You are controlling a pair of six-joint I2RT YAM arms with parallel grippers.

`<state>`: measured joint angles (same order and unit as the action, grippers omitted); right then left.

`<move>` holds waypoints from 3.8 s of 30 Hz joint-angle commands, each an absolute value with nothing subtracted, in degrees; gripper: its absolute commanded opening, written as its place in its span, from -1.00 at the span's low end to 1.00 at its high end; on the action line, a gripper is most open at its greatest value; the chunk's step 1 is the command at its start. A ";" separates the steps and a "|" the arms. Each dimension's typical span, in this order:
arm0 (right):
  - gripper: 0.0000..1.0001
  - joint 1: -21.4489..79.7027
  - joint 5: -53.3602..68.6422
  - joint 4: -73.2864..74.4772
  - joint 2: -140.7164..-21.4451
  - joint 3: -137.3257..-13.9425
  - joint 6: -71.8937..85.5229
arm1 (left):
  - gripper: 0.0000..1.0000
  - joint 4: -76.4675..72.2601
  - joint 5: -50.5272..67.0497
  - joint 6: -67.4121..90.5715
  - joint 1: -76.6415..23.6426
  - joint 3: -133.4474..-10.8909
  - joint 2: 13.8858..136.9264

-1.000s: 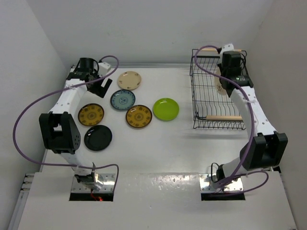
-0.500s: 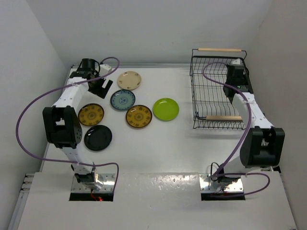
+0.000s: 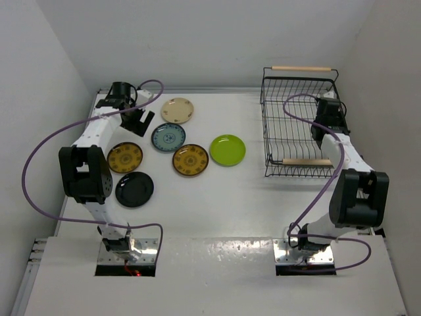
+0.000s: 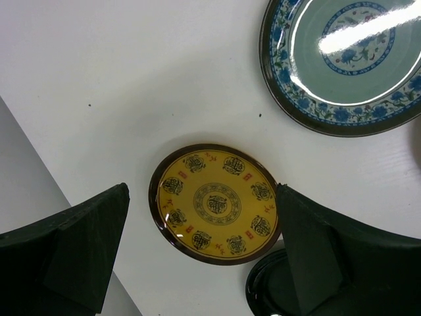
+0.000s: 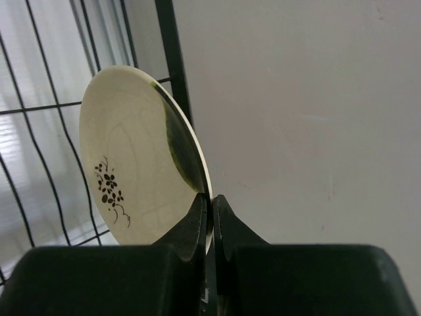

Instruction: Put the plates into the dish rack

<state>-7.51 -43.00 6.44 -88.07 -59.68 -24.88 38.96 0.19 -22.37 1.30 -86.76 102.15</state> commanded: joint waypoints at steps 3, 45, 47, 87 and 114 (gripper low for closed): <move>-1.00 -7.29 -41.31 2.90 -86.49 -60.21 -21.53 | 0.94 38.32 -0.09 -21.71 2.11 -86.22 101.60; 0.57 -6.16 -34.54 11.07 -88.42 -67.05 -16.87 | 1.00 49.22 2.62 -26.19 13.61 -75.50 98.61; 0.67 -4.32 -34.02 13.43 -87.55 -69.50 -16.61 | 1.00 50.44 4.39 -27.77 16.24 -74.01 98.61; 0.80 30.84 6.85 20.67 -74.16 -68.55 3.24 | -1.00 65.30 36.09 -38.23 9.41 -87.08 100.81; -1.00 36.30 16.62 2.02 -92.56 -77.61 21.97 | 0.15 61.63 39.32 -27.43 -6.33 -106.79 97.73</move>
